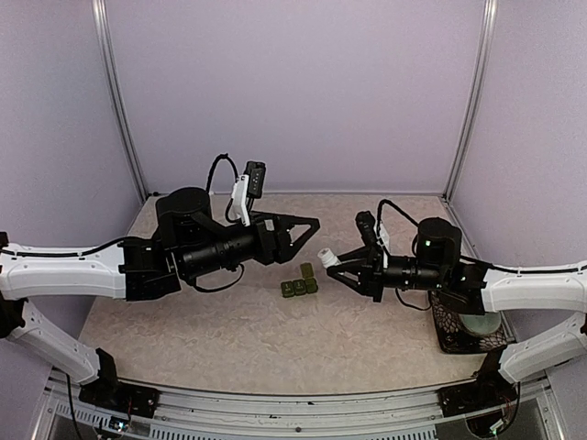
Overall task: Sort the pills into containers
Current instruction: Open the lid of the pill bottle.
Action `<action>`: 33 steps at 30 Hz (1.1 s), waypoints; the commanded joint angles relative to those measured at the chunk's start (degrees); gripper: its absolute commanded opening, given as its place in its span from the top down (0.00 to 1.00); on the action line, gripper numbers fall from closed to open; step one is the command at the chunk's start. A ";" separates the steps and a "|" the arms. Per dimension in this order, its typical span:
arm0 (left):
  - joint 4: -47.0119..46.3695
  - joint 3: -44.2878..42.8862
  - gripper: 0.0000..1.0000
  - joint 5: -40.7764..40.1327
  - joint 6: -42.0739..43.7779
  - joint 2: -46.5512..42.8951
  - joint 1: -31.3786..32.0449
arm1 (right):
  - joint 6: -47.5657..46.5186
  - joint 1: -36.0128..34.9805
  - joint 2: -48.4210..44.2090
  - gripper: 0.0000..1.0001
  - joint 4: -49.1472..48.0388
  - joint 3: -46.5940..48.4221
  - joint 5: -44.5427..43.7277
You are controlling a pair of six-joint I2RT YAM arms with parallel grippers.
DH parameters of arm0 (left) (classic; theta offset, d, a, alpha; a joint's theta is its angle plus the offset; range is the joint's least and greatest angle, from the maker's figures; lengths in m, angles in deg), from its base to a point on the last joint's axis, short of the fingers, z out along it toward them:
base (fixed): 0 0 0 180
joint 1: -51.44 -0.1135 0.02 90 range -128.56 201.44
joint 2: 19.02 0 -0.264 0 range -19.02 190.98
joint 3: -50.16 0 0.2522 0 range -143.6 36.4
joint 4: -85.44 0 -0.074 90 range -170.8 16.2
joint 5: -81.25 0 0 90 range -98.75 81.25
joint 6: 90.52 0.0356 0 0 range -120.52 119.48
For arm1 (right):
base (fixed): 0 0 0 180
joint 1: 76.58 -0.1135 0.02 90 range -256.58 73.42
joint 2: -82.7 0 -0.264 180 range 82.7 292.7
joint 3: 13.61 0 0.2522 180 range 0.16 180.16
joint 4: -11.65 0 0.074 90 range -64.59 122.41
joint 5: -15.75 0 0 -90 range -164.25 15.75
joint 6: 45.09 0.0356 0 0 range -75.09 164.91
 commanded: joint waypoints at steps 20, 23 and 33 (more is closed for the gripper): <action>-19.61 4.33 0.17 30.94 6.44 4.34 -1.80 | 11.35 -0.94 4.17 1.00 -15.91 0.58 19.64; -19.30 4.35 0.21 30.86 6.54 4.70 -1.68 | 12.39 -1.04 4.68 1.00 -17.70 0.74 20.69; -18.61 4.36 0.36 31.61 6.88 5.63 -1.59 | 12.87 -1.06 4.88 1.00 -18.36 1.46 22.06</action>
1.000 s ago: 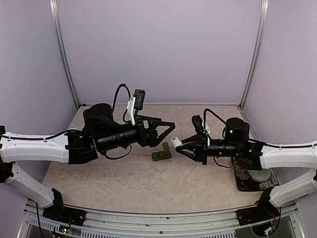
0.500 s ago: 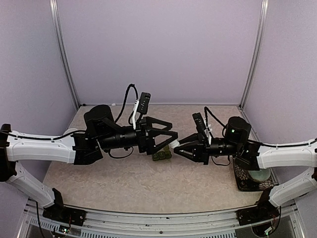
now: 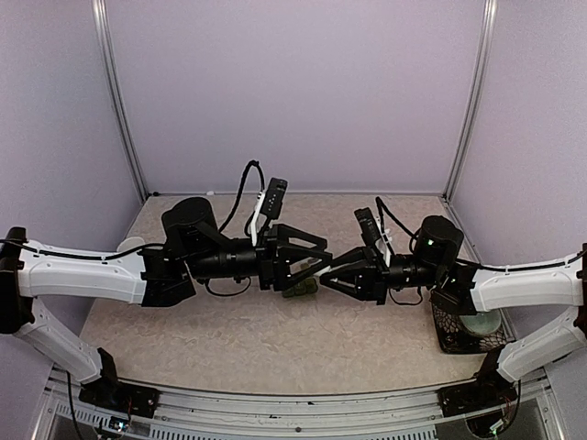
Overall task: Sort the pills into containers
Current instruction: Open the lid of the pill bottle.
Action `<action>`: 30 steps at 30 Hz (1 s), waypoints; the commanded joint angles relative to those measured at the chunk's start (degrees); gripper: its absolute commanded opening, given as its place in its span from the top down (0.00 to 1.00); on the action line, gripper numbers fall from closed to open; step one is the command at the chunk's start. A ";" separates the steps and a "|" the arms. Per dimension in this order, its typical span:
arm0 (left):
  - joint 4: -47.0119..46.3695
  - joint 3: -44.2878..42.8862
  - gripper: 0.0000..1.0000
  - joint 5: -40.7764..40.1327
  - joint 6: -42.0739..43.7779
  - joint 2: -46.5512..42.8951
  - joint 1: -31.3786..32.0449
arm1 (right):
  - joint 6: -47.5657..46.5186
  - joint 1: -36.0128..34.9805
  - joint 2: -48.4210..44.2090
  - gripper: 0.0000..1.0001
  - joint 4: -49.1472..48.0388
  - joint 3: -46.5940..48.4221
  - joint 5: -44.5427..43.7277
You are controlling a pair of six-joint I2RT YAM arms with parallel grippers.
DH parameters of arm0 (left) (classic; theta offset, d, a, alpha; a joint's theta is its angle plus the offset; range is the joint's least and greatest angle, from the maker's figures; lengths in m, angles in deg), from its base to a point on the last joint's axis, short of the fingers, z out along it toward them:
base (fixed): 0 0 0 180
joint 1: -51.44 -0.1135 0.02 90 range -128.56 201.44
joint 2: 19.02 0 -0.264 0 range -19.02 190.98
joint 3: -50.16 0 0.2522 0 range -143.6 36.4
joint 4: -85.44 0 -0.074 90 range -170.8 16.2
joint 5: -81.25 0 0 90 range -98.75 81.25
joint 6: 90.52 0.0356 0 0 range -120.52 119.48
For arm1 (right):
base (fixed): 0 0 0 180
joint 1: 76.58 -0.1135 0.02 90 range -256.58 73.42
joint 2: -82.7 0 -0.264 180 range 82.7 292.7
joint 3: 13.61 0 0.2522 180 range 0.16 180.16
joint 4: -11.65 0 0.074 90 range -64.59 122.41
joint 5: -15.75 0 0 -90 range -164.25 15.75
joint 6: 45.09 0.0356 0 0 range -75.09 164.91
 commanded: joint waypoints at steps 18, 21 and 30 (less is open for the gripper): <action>0.33 -0.27 0.43 0.65 1.14 1.61 0.27 | 0.97 -0.55 1.29 1.00 -2.25 2.47 2.75; 0.44 -0.37 0.43 0.40 1.20 1.77 0.27 | 0.81 -0.51 1.36 1.00 -1.91 2.79 2.93; -0.61 1.00 0.39 -2.71 0.49 0.83 -0.67 | 0.94 -0.69 1.63 1.00 -2.17 2.47 3.91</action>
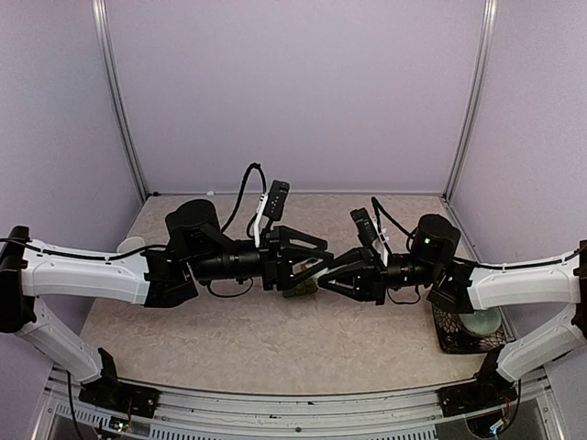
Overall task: Sort the pills into containers
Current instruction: Open the lid of the pill bottle.
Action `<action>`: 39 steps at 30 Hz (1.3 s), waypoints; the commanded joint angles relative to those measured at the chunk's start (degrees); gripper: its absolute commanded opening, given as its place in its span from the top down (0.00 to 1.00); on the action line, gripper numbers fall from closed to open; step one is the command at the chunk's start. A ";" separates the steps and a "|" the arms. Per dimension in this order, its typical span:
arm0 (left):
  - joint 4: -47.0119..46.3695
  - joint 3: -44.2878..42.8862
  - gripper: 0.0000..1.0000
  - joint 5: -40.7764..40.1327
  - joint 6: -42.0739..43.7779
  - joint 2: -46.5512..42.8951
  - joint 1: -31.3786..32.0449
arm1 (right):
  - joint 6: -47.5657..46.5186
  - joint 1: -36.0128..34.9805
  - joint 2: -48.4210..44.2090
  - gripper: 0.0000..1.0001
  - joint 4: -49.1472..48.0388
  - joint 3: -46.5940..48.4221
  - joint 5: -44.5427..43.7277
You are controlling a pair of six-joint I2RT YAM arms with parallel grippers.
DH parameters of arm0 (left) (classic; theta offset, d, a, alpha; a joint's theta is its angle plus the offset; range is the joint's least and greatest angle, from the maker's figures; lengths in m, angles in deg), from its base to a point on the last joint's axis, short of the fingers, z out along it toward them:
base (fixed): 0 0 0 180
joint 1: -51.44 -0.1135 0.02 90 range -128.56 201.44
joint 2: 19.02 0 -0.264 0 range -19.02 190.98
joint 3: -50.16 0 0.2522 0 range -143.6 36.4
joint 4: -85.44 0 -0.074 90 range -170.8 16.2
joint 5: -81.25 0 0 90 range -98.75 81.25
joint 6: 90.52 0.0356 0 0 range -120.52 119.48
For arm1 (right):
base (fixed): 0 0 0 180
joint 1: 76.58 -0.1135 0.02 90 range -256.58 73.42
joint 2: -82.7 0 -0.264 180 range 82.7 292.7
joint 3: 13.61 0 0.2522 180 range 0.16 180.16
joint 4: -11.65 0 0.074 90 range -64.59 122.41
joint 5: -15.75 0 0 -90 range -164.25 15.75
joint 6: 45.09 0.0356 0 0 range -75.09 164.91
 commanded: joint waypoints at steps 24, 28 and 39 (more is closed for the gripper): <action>-1.10 1.91 0.56 -0.35 0.18 -0.32 -0.13 | -0.88 0.04 -0.66 1.00 0.68 0.52 -6.13; -0.91 2.27 0.56 -0.69 0.23 -0.58 -0.12 | -0.99 0.26 -1.79 1.00 0.86 0.29 -6.85; -0.55 3.16 0.56 -2.05 0.48 -1.54 -0.26 | -1.48 0.73 -2.92 1.00 1.92 -0.19 -7.46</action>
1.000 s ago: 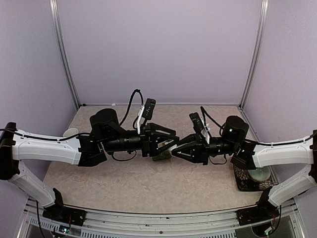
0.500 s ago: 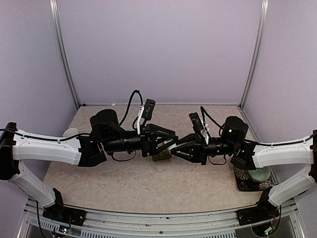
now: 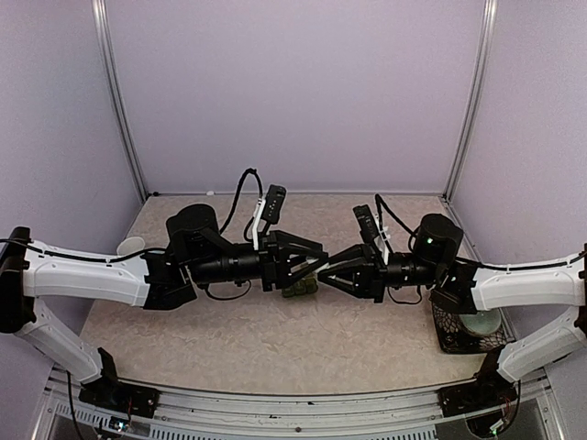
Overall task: Sort the pills into containers
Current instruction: Open the lid of the pill bottle.
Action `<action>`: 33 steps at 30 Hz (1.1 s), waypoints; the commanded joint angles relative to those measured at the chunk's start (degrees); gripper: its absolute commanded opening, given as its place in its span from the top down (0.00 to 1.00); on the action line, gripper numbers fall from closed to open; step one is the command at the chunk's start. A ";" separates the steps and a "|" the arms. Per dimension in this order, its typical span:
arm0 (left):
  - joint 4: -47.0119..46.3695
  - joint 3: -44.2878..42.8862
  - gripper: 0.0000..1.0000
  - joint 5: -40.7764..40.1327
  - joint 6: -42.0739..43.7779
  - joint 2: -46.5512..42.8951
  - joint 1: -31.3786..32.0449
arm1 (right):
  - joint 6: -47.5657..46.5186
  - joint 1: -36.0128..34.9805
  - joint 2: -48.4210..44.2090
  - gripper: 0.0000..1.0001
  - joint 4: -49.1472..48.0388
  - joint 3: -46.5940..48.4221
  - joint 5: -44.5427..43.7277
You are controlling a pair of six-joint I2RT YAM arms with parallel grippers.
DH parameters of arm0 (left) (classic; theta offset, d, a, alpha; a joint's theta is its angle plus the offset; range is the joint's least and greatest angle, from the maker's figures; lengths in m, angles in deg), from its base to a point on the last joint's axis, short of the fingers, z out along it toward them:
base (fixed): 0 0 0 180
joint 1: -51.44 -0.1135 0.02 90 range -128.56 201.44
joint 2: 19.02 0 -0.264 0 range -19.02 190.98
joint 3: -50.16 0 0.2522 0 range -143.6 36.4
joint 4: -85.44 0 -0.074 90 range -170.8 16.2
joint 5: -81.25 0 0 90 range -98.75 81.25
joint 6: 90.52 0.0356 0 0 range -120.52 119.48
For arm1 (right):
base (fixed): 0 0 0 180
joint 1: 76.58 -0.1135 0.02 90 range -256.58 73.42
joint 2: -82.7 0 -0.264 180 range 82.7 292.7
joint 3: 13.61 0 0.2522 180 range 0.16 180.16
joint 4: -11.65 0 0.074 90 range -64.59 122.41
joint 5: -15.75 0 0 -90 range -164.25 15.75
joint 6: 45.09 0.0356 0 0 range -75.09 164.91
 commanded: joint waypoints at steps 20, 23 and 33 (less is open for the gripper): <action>1.05 1.21 0.75 -10.50 -1.07 -3.17 0.19 | -3.79 0.83 0.12 1.00 4.67 0.18 -3.01; 2.04 0.49 0.76 -13.00 -1.71 -3.54 0.20 | -4.15 0.84 0.62 1.00 5.00 -0.11 -3.36; 7.04 -0.16 0.75 -21.03 -9.40 -5.94 0.24 | -8.77 0.86 -1.13 1.00 8.55 -0.77 -10.23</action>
